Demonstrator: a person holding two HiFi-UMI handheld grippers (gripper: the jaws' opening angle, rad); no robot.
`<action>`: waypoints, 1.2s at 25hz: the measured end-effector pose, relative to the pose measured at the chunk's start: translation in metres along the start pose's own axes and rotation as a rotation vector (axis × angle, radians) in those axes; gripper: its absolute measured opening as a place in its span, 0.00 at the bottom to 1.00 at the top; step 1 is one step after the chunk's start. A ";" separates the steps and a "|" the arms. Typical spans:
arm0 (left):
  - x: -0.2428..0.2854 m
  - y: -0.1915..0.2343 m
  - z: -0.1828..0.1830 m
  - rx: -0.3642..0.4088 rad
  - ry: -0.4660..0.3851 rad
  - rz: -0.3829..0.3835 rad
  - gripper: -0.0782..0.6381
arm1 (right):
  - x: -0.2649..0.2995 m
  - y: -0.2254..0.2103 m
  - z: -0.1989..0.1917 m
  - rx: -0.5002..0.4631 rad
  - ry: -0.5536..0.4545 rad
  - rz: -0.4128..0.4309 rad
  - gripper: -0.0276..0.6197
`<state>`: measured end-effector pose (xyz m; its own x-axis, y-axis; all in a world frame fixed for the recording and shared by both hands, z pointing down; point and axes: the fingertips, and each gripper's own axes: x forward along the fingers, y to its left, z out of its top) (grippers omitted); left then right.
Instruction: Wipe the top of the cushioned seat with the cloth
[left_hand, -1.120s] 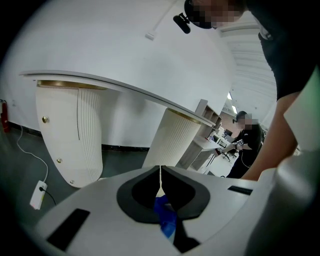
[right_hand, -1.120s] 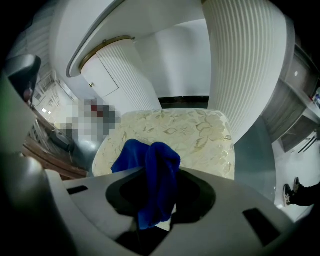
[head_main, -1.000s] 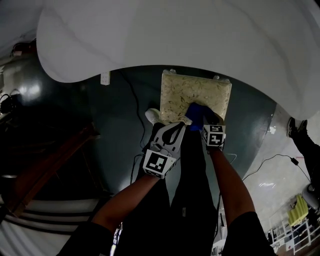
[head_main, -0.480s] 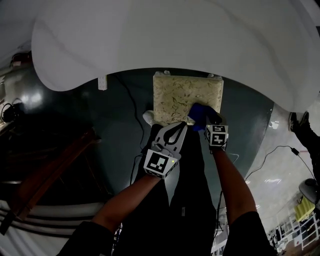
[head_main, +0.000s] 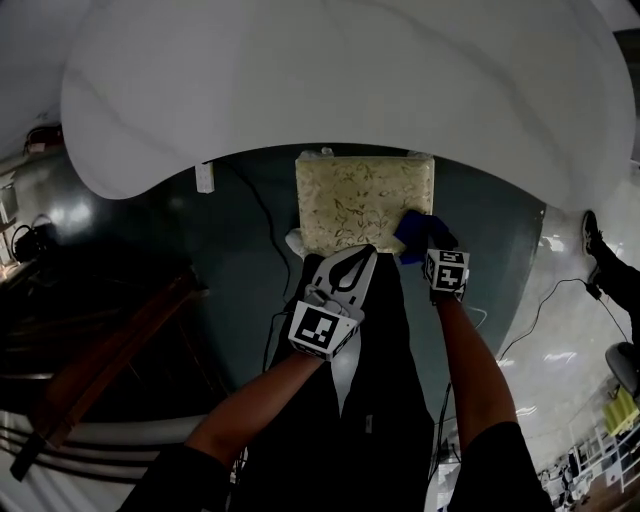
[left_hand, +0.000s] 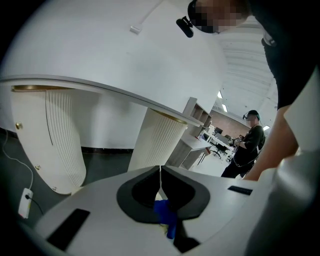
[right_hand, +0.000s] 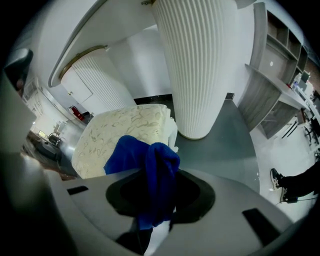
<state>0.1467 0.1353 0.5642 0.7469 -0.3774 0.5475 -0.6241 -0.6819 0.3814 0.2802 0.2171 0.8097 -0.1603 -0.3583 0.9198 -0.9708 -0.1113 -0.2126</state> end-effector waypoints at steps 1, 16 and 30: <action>0.001 -0.003 0.000 0.001 0.001 -0.004 0.14 | -0.001 -0.005 -0.003 0.007 0.005 -0.010 0.23; -0.004 -0.034 0.038 -0.003 -0.062 -0.019 0.14 | -0.055 -0.053 -0.018 -0.062 0.022 -0.096 0.23; -0.088 -0.070 0.130 0.043 -0.106 -0.024 0.14 | -0.279 0.017 0.114 0.161 -0.388 -0.097 0.23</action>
<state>0.1546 0.1341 0.3926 0.7828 -0.4237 0.4557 -0.5973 -0.7170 0.3594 0.3283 0.2096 0.5120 0.0392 -0.6574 0.7525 -0.9327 -0.2943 -0.2085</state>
